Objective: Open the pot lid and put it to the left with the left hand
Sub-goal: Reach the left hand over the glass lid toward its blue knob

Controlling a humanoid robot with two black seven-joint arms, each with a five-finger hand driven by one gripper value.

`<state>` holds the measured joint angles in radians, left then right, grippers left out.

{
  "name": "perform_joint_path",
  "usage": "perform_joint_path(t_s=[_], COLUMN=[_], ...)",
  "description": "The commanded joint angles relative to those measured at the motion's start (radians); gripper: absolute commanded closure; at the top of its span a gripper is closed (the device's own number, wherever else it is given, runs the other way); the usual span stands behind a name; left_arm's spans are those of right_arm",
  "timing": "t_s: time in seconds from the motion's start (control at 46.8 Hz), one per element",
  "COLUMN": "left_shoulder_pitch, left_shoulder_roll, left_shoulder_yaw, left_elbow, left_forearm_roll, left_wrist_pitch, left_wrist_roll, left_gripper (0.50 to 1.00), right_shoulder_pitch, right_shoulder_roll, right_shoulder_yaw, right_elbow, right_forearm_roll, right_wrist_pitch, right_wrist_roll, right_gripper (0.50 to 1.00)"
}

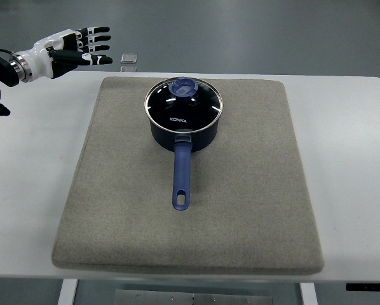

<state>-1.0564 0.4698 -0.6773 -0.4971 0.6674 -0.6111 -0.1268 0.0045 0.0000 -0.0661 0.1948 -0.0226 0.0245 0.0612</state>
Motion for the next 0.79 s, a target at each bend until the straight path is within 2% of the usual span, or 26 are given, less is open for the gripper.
perform_joint_path(t_s=[0.0,0.086,0.171,0.363,0.513,0.77], left_shoulder_pitch=[-0.022,-0.034,-0.051,-0.056,-0.060,-0.109], left_shoulder_roll=[0.012,0.016,0.018,0.018,0.017,-0.020], left_shoulder_yaw=[0.001,0.007,0.012,0.018,0.018,0.018], left_elbow=[-0.024,-0.047,-0.078,-0.205,-0.285,-0.347], left_forearm_roll=[0.098,0.175,0.263,0.438,0.566,0.730], left_wrist_pitch=[0.000,0.000,0.000,0.000,0.000,0.000], left_wrist_roll=[-0.040,-0.069,-0.073,-0.092,-0.093,-0.093], left_gripper=[0.514,0.514,0.516,0.516,0.521,0.527], right_shoulder_pitch=[0.000,0.000,0.000,0.000,0.000,0.000], right_shoulder_roll=[0.000,0.000,0.000,0.000,0.000,0.000], right_shoulder_yaw=[0.000,0.000,0.000,0.000,0.000,0.000], right_elbow=[0.000,0.000,0.000,0.000,0.000,0.000], right_forearm_roll=[0.000,0.000,0.001,0.001,0.000,0.001], right_wrist_pitch=[0.000,0.000,0.000,0.000,0.000,0.000], right_wrist_roll=[-0.001,0.000,0.000,0.000,0.000,0.000], right_gripper=[0.583,0.583,0.583,0.583,0.583,0.583])
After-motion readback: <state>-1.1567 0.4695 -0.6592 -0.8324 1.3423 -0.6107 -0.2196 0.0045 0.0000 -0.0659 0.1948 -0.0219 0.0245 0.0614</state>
